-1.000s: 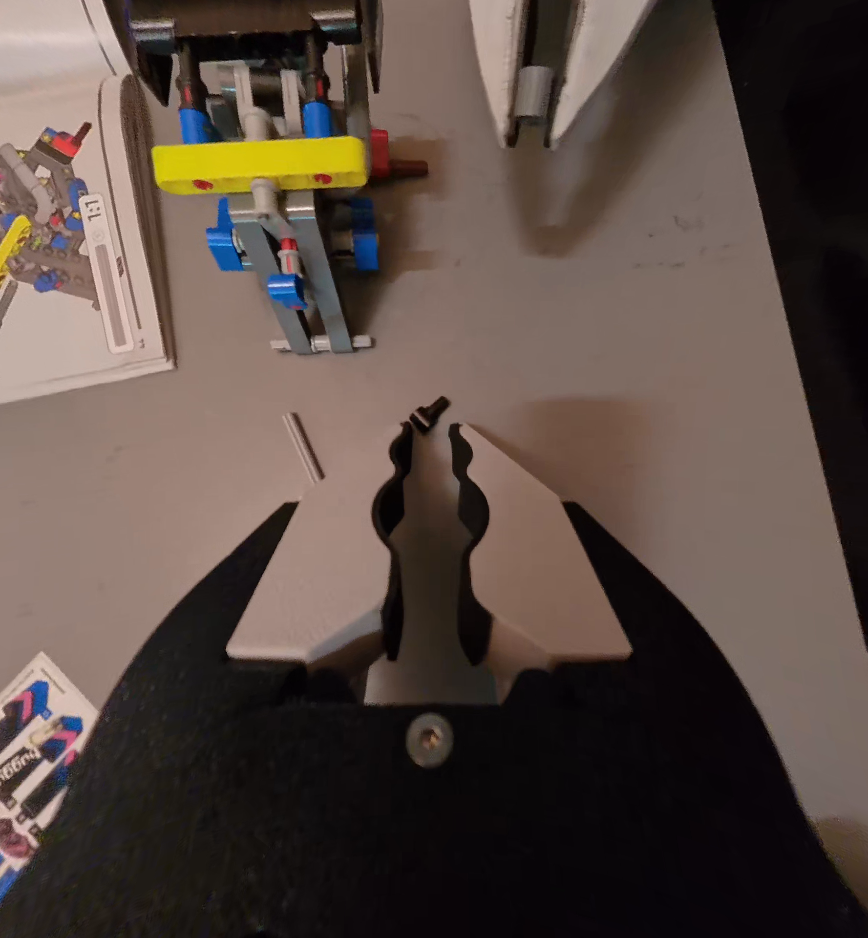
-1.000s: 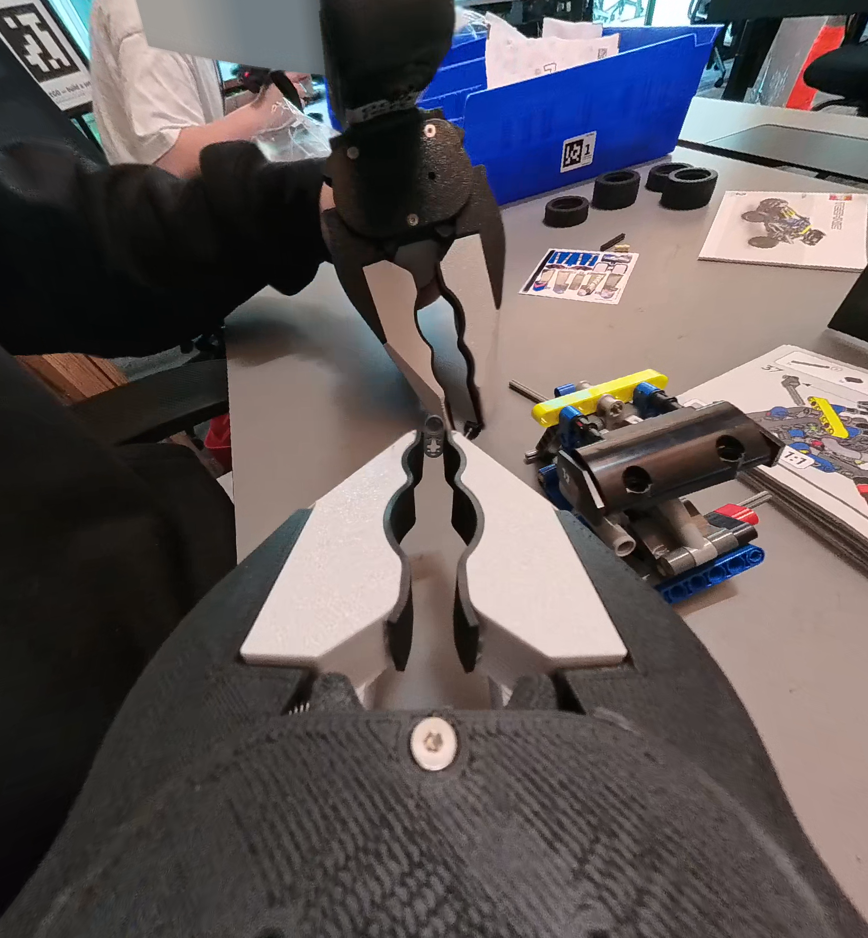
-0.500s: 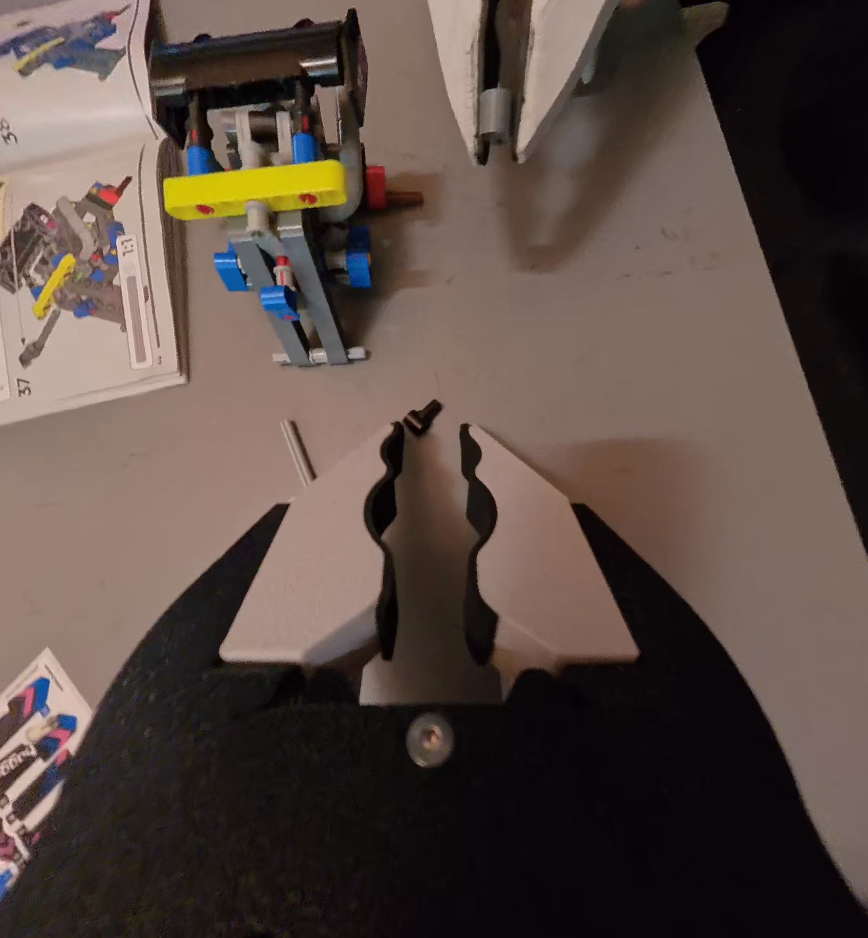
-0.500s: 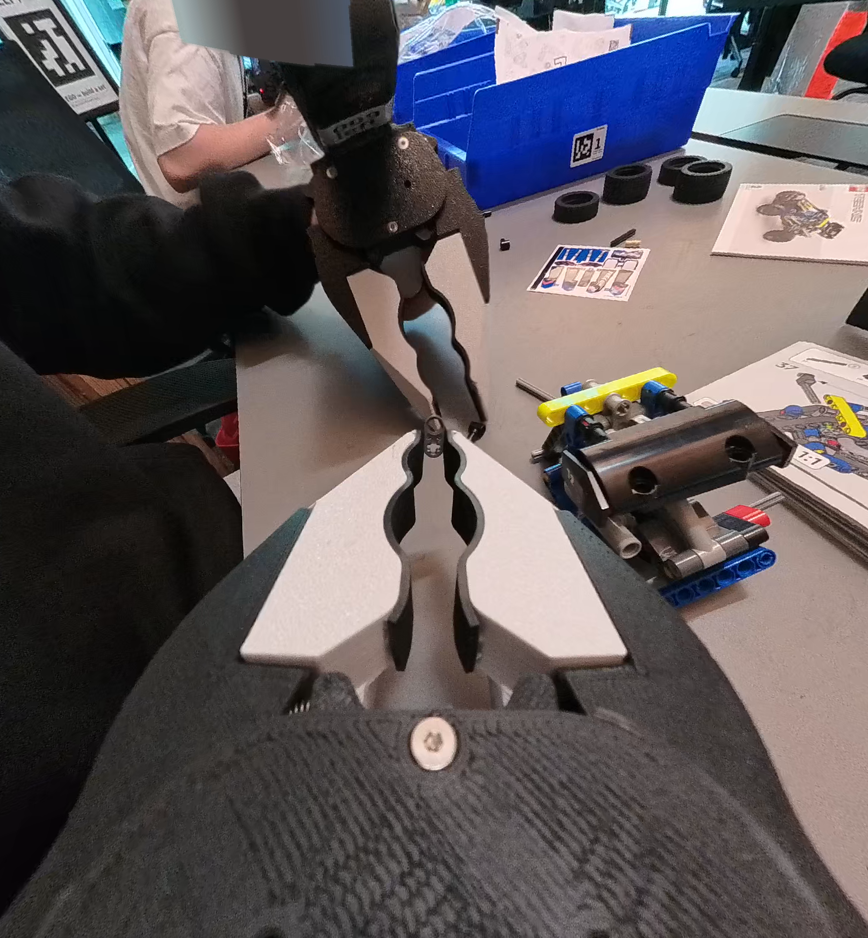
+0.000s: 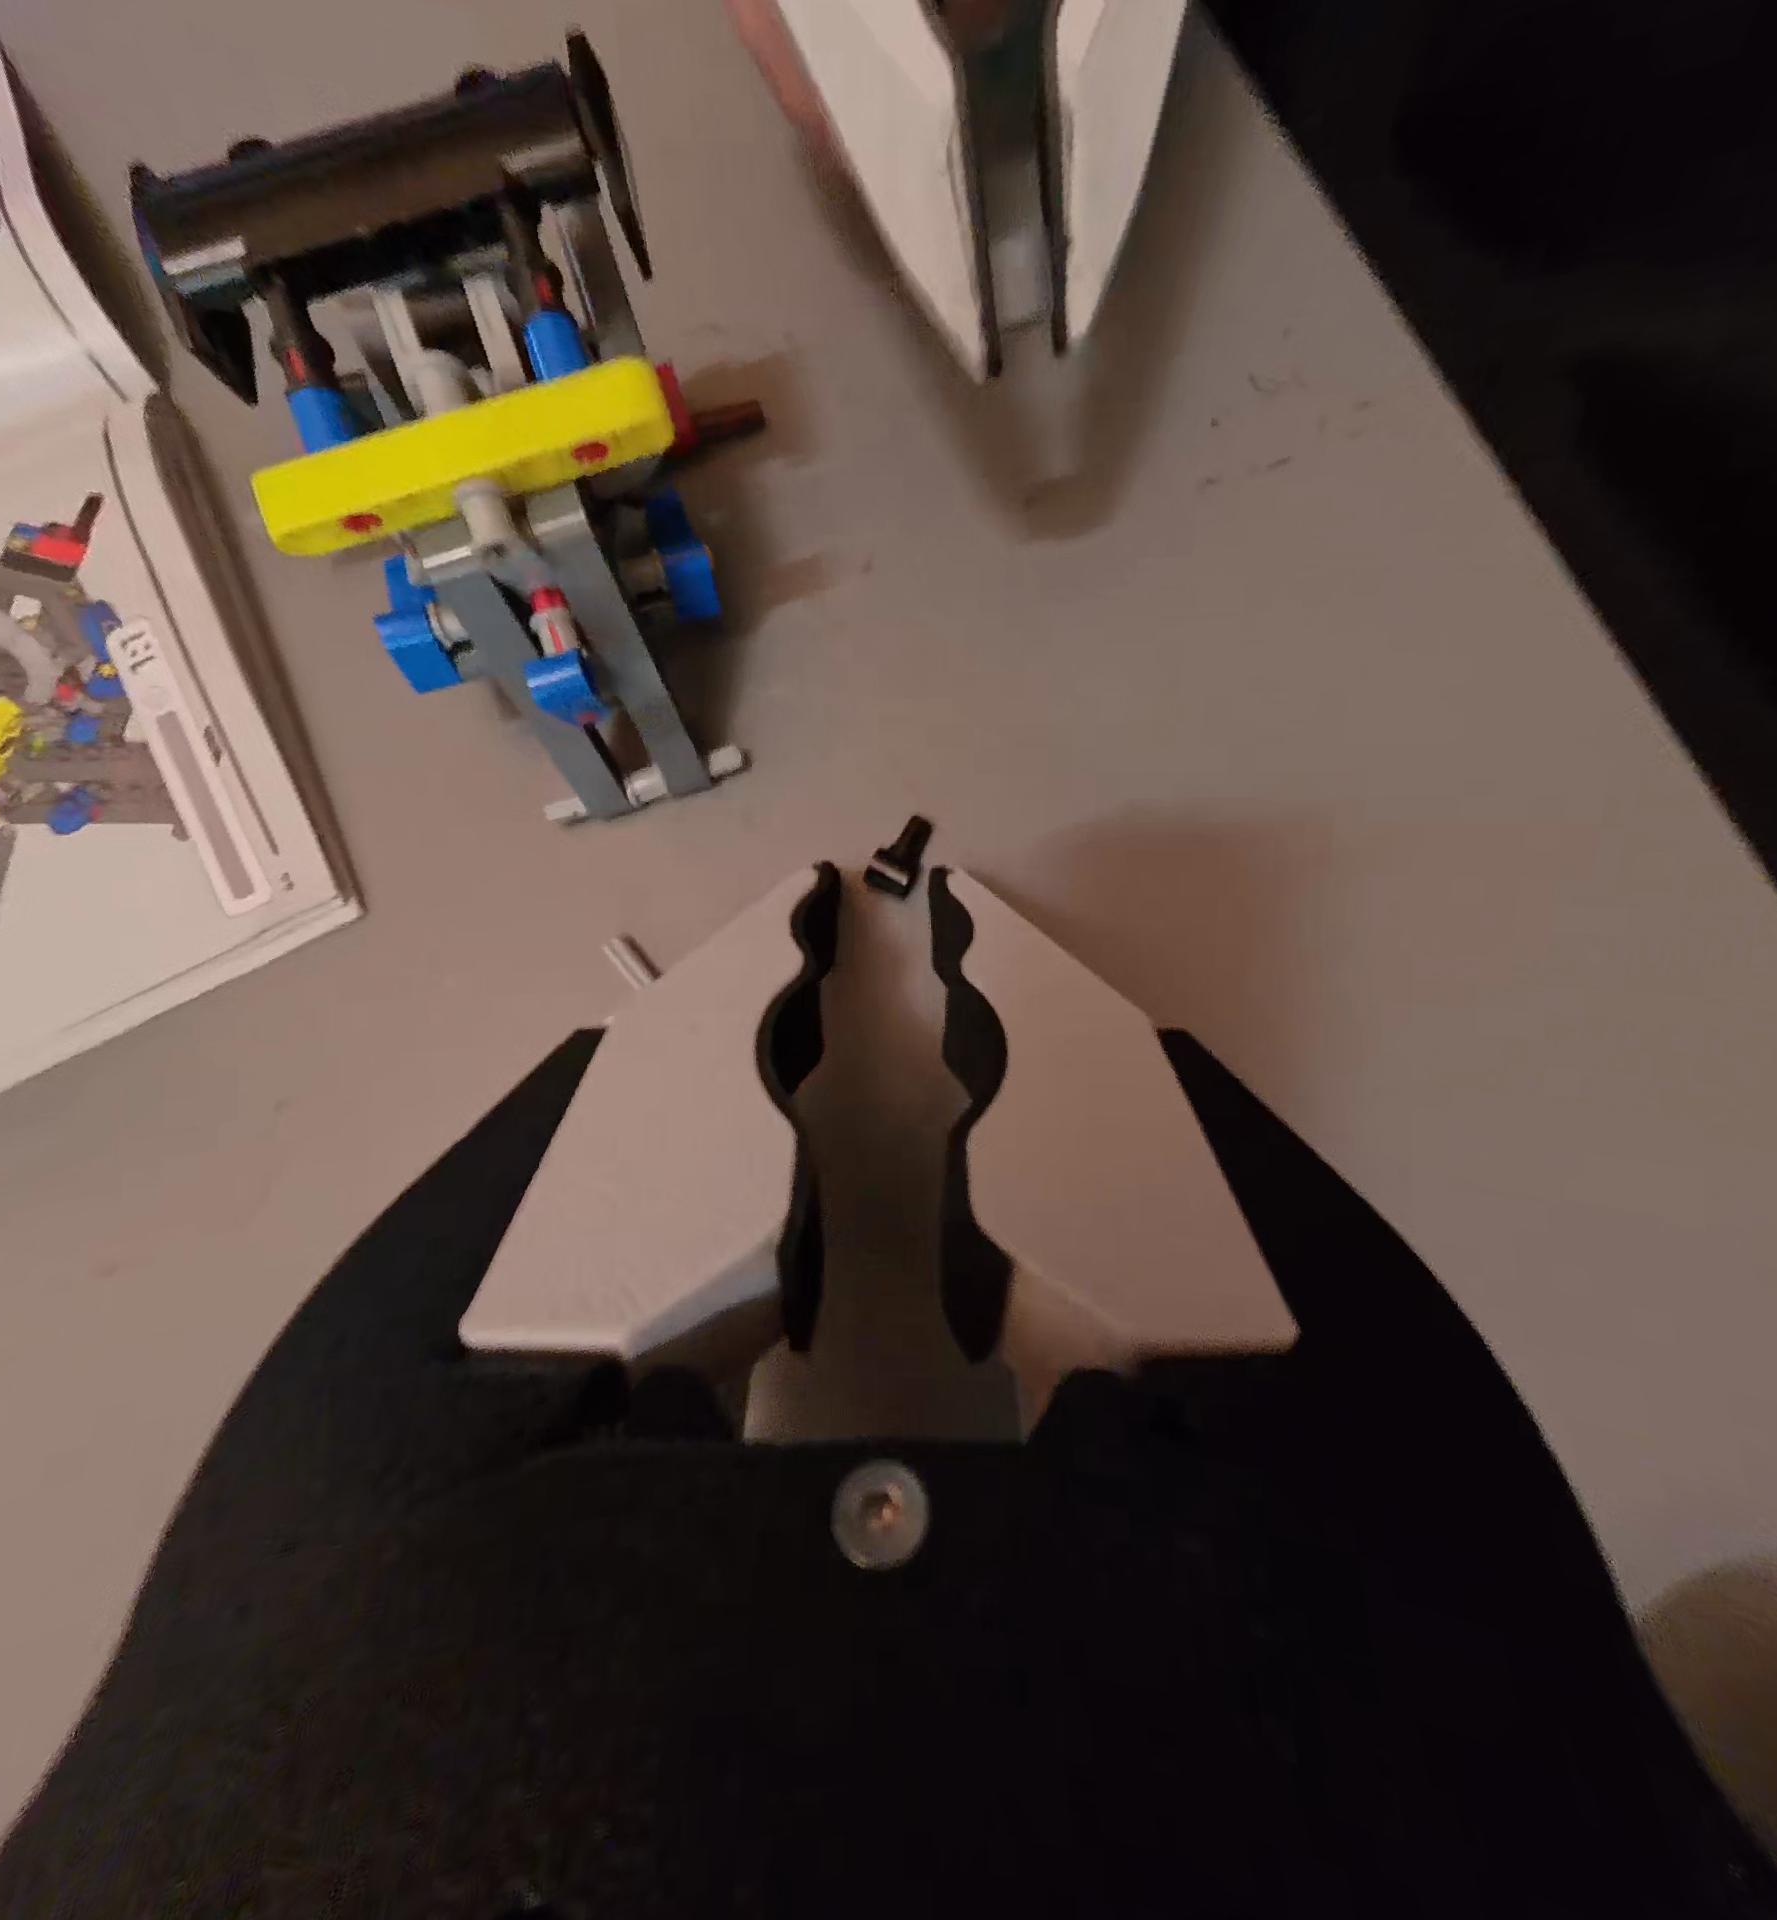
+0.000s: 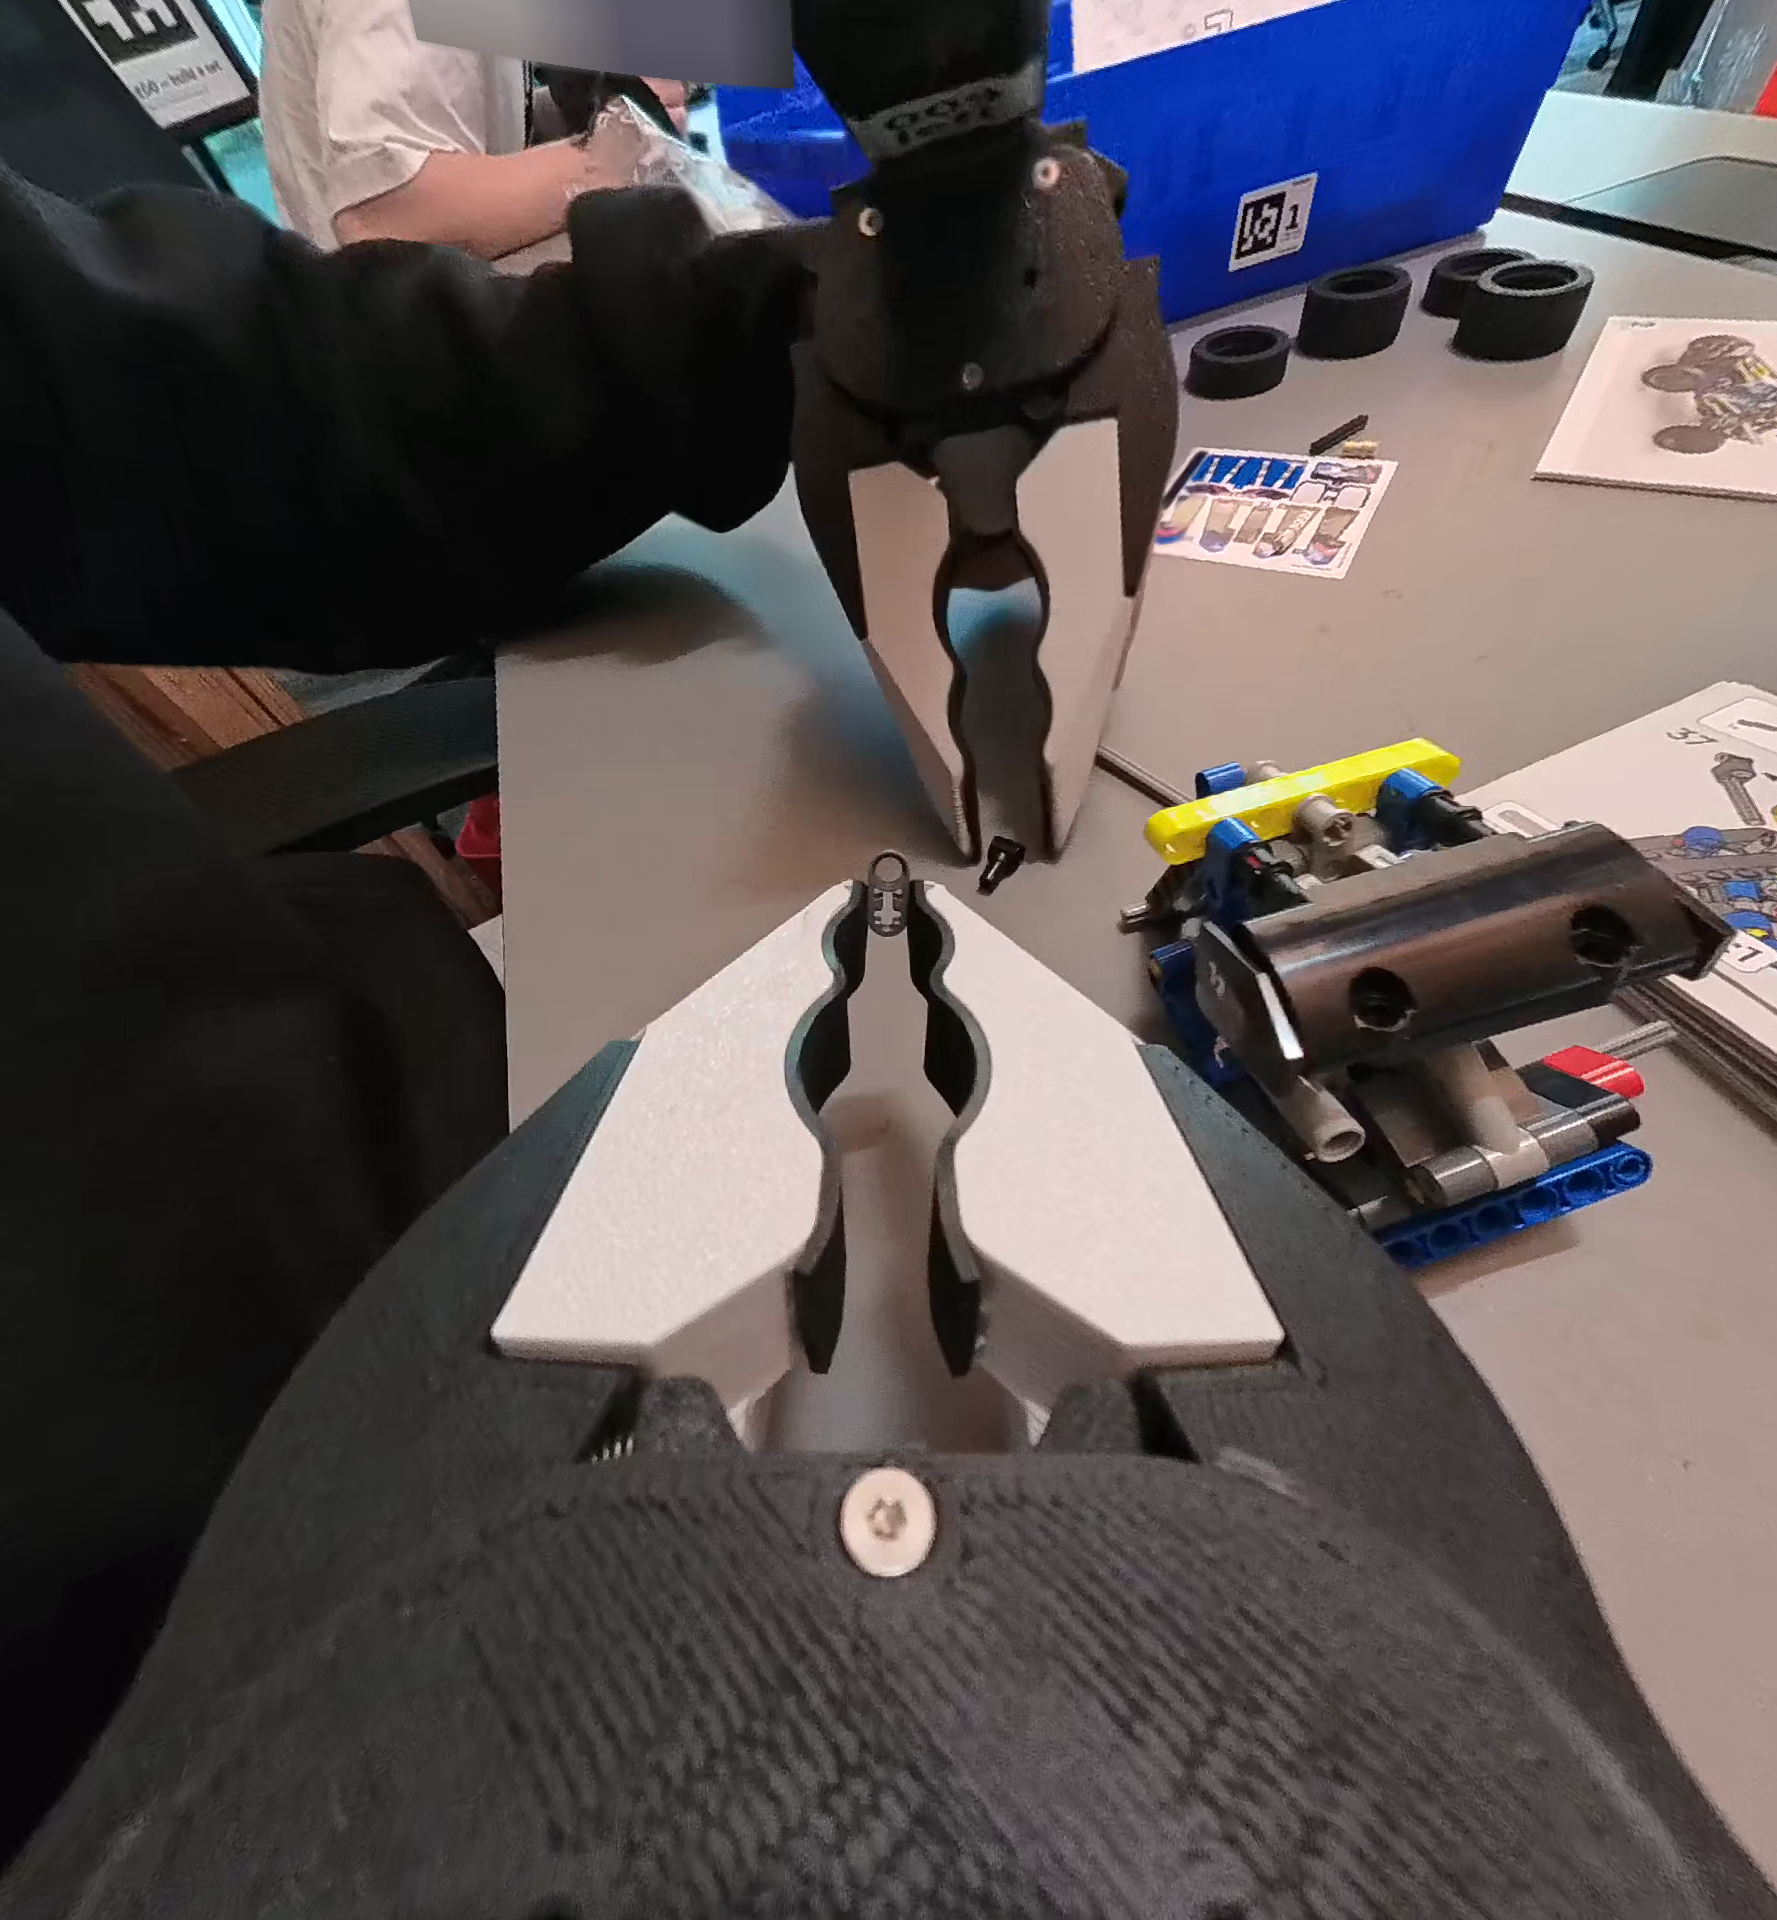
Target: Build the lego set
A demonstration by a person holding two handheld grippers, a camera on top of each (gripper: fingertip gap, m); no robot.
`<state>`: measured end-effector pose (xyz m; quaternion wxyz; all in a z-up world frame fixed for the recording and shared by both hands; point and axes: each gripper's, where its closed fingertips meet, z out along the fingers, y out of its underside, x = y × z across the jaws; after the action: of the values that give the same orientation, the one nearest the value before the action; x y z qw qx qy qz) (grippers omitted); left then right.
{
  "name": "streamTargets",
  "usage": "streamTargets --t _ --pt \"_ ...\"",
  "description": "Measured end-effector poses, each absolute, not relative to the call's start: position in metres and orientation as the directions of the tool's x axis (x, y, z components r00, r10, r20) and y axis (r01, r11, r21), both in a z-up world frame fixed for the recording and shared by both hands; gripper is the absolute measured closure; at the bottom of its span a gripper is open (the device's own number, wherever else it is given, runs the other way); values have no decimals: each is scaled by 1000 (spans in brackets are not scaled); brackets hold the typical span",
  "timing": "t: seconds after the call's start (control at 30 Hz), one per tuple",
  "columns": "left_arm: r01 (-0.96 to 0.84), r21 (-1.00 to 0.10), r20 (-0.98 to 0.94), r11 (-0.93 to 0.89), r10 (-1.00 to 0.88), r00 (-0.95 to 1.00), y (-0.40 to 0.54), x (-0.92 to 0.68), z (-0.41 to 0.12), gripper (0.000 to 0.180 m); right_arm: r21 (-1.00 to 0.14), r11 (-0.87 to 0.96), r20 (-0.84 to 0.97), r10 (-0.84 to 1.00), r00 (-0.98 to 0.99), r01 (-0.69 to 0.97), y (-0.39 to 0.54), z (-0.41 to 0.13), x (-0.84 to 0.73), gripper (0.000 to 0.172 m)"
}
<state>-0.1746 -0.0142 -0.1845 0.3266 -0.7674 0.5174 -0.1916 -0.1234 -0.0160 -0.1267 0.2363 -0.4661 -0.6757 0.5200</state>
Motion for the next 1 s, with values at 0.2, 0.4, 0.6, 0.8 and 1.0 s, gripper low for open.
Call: streamTargets --t 0.2,0.4,0.6,0.8,1.0 --pt "-634 -719 -6 -285 -910 415 -16 -171 -185 174 -923 5 -180 878 -443 385 -14 -126 -124 167" --pt "-458 -751 52 -475 -735 676 -9 -168 -175 175 -921 -33 -201 893 -402 388 -6 -125 -127 167" --pt "-105 -934 130 -343 -597 792 -2 -152 -101 176 -964 -63 -166 901 -401 257 -3 -105 -130 167" --pt "-157 -950 50 -270 -628 777 -12 -141 -94 176 -978 -167 -205 879 -431 124 -4 -83 -129 167" --pt "-234 -941 -18 -246 -652 758 -15 -133 -94 176 -983 -113 -168 868 -467 143 -14 -86 -128 167"
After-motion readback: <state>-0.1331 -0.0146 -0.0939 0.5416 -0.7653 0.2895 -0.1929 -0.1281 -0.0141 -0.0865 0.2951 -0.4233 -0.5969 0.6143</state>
